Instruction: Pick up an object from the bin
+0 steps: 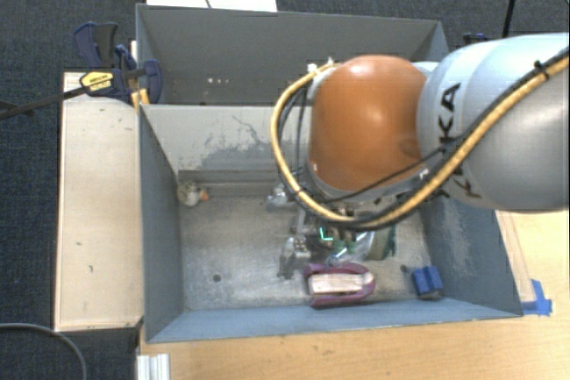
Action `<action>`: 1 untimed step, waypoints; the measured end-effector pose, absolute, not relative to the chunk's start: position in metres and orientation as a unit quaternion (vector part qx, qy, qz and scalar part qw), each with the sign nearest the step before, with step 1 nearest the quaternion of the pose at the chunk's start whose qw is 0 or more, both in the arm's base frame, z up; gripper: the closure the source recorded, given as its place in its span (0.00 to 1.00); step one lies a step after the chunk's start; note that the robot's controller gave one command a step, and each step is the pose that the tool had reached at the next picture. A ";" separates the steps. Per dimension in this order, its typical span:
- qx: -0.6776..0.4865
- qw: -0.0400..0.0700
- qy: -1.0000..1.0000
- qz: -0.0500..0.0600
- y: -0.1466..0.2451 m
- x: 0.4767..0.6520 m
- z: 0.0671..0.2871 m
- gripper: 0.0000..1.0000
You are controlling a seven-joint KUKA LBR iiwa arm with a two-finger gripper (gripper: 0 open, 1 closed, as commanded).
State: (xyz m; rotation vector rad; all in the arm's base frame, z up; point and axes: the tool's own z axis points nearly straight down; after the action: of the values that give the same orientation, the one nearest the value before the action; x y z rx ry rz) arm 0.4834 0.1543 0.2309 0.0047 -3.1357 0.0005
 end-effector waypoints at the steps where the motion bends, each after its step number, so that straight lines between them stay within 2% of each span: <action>1: 0.171 0.002 -0.985 0.000 0.106 0.493 0.117 0.00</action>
Offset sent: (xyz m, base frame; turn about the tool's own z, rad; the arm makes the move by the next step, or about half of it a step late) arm 0.0104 -0.0471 -0.1120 -0.3414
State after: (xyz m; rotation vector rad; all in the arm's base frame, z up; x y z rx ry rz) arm 0.4932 0.1059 0.1166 0.5360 -3.0919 0.0003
